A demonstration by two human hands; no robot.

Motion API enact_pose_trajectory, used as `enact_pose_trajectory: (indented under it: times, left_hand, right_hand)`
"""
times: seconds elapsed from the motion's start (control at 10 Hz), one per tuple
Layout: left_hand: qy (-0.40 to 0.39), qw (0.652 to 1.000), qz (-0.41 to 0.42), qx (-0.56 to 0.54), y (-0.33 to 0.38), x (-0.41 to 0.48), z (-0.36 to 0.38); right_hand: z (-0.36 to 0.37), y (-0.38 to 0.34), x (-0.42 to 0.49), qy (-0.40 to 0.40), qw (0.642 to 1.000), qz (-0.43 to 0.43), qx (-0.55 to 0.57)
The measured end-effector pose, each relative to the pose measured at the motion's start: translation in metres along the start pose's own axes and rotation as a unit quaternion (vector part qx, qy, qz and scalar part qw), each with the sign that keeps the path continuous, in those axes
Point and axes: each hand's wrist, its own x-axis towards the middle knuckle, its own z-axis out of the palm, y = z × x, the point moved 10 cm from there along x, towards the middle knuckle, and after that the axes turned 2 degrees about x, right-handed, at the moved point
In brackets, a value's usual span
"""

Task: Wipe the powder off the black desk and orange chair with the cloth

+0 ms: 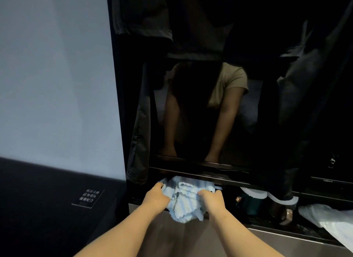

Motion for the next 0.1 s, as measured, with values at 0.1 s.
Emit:
enact_pose_trajectory:
  times: [0.1]
  left_hand:
    - [0.029,0.998,0.041,0.030,0.0119,-0.0077,-0.0099]
  right_hand:
    - [-0.0069,-0.0127,-0.0136,0.020,0.999,-0.043,-0.021]
